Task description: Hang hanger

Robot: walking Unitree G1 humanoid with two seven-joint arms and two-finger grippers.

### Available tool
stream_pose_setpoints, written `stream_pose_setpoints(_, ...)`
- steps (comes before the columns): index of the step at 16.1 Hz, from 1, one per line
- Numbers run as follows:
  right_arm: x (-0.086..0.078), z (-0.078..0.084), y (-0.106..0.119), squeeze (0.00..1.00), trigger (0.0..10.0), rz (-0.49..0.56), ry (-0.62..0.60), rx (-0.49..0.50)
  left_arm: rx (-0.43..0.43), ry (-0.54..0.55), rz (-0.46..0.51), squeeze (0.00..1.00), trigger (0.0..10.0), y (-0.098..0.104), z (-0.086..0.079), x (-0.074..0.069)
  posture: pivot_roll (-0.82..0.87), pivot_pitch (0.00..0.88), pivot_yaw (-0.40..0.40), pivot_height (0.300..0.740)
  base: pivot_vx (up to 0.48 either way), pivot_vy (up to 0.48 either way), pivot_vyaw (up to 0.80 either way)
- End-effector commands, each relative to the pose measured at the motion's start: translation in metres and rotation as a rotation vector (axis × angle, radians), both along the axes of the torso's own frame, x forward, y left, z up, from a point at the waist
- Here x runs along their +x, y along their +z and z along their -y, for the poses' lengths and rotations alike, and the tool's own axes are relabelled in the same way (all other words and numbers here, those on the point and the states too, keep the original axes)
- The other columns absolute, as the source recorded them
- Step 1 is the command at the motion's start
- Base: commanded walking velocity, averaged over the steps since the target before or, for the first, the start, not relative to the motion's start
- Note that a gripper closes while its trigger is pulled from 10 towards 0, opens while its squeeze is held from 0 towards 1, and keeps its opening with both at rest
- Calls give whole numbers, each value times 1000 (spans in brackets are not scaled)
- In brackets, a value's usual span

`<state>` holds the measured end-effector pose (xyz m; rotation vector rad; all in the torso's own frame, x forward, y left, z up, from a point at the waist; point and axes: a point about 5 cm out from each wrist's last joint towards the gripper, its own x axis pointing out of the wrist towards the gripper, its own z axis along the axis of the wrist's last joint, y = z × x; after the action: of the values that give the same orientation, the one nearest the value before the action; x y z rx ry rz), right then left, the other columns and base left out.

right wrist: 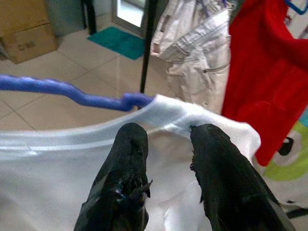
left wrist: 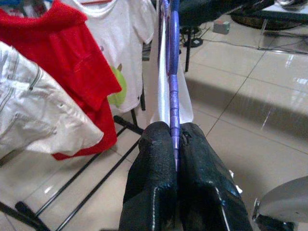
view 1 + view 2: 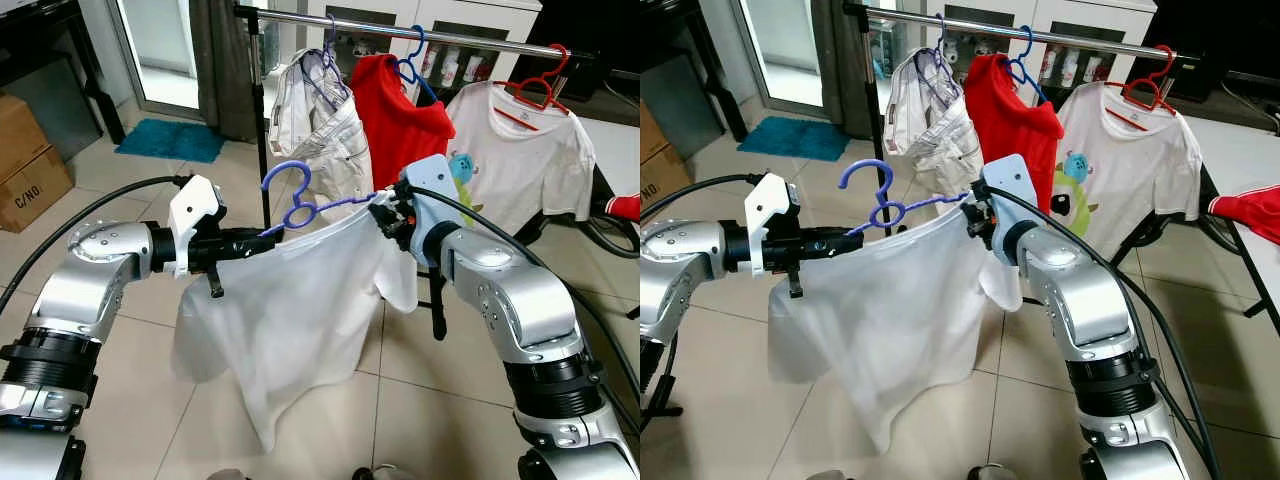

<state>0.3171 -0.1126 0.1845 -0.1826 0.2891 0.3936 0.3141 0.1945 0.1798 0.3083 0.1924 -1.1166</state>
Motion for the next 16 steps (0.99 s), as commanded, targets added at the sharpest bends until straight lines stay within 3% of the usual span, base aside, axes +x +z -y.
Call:
stream_pose_setpoints(1, 2, 9, -4, 0, 10000, -7, -40, -9, -19, -35, 29, 0, 0, 10, 2, -2, -41, 0, -30, 740, 0, 0, 0)
stream_pose_setpoints(8, 3, 9, -8, 0, 10000, -10, -53, -12, -32, -74, 11, 0, 0, 12, 4, -7, -37, 0, -33, 740, 0, 0, 0)
stream_pose_setpoints(9, 3, 9, -8, 0, 9608, -10, -53, -11, -31, -76, 10, 0, 0, 11, 4, -7, -37, 0, -35, 740, 0, 0, 0)
stream_pose_setpoints(10, 2, 9, -7, 0, 5725, -9, -53, -9, -32, -80, 6, 0, 0, 11, 5, -8, -37, 0, -35, 740, 0, 0, 0)
stream_pose_setpoints(13, 3, 9, -7, 0, 2824, -7, -53, -4, -33, -83, 1, 0, 0, 11, 4, -9, -34, 0, -35, 740, 0, 0, 0)
stream_pose_setpoints(14, 3, 9, -7, 0, 2392, -6, -53, -3, -33, -83, 1, 0, 0, 12, 4, -9, -34, 0, -35, 740, 0, 0, 0)
stream_pose_setpoints(16, 3, 9, -8, 0, 0, -6, -55, 1, -31, -85, -3, 0, 0, 12, 4, -10, -33, 0, -35, 740, 0, 0, 0)
